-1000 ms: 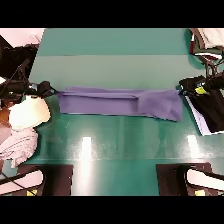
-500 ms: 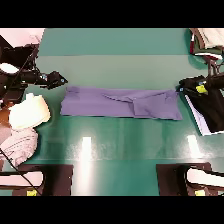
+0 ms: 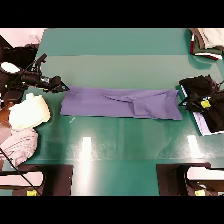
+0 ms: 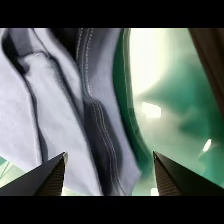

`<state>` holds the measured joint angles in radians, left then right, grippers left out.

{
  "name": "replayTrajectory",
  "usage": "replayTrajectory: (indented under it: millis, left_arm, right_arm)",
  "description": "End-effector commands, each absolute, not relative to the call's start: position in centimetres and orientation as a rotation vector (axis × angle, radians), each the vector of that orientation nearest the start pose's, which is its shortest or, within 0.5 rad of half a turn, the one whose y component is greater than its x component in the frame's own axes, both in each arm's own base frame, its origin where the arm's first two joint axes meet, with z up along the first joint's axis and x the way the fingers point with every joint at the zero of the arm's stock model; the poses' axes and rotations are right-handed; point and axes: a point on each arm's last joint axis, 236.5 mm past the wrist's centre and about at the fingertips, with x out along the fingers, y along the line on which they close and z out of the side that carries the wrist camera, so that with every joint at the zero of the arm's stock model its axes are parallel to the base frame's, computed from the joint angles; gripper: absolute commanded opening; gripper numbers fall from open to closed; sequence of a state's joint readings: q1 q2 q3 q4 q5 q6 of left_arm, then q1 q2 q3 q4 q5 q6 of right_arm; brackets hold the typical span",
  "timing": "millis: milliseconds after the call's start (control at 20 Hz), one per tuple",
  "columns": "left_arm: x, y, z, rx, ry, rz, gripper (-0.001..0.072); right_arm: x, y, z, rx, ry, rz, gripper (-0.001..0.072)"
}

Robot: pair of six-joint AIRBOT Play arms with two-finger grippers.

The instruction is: Fold the shirts.

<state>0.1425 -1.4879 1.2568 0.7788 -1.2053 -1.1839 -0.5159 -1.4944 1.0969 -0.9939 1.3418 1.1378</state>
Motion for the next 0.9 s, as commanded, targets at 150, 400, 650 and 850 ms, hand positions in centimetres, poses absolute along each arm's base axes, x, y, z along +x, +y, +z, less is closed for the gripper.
replayTrajectory:
  millis: [150, 400, 650, 850]
  left_arm:
    - [42.0, -10.0, 2.1, -0.555, 1.225, -0.522, 0.0024]
    - [42.0, -10.0, 2.1, -0.558, 1.226, -0.520, 0.0024]
    - [41.8, -10.3, 2.0, -0.551, 1.235, -0.526, 0.0024]
    - [40.6, -13.6, 0.6, -0.427, 1.297, -0.532, 0.0023]
  right_arm:
    - [36.7, -1.4, -7.1, 0.661, 1.420, 0.419, 0.0592]
    - [37.6, 2.5, -7.3, 0.639, 1.421, 0.530, 0.0550]
    - [37.9, 3.7, -7.0, 0.626, 1.404, 0.569, 0.0149]
    - [38.1, 5.5, -4.9, 0.683, 1.354, 0.678, 0.0016]
